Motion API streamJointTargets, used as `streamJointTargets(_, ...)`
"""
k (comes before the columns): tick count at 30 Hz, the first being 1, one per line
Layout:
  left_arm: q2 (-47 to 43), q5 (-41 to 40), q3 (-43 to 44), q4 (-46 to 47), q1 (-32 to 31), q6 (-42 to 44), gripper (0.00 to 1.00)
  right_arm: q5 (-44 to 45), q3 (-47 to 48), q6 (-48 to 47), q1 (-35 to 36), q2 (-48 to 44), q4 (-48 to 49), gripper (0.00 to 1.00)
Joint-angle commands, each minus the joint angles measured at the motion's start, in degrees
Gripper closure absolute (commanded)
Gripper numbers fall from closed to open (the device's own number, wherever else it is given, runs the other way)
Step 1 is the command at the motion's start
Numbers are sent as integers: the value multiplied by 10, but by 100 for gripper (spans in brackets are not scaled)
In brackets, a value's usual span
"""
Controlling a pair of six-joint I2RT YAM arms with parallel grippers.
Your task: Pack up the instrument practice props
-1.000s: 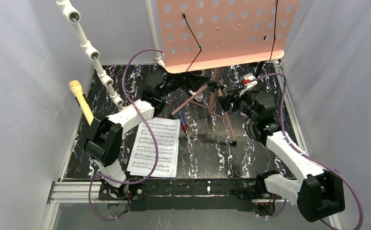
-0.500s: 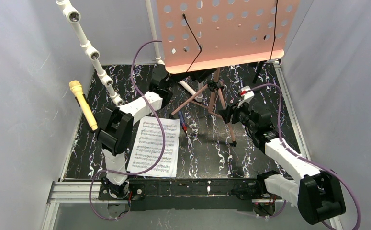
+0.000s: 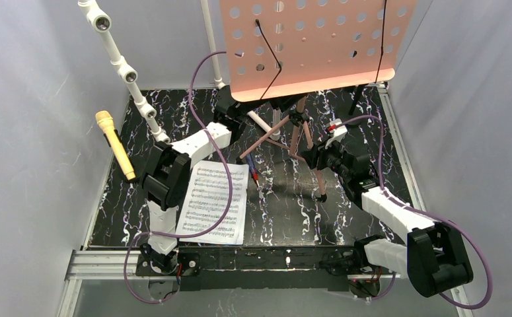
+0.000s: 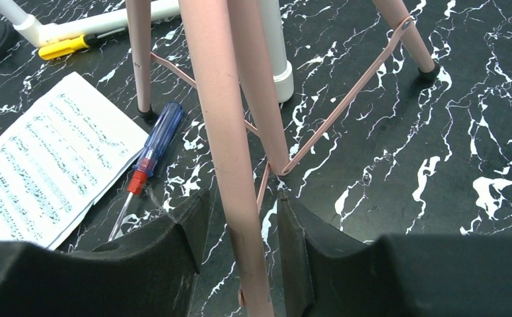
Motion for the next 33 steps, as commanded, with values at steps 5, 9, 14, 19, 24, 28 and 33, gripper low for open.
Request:
streamJointTargets(5,14,-8,36,22,-9,35,40,-22,-5,7,-1,13,58,58)
streamJointTargets(9,23,-4,53,22,-14,37,63,-33,6,9,-1,18,62,75)
streamJointTargets(14,13,4,51,22,-22,46,92,-40,25,16,-1,16,76,95)
streamJointTargets(19,-8,2,34,22,-31,56,100,-39,52,20,-2,16,89,99)
streamJointTargets(24,-20,3,20,22,-43,57,100,-30,82,15,-1,18,100,99)
streamJointTargets(28,-30,-1,14,22,-52,56,100,-29,106,15,-1,20,112,99)
streamJointTargets(33,-41,-4,11,22,-56,51,100,-18,130,12,-2,5,121,99)
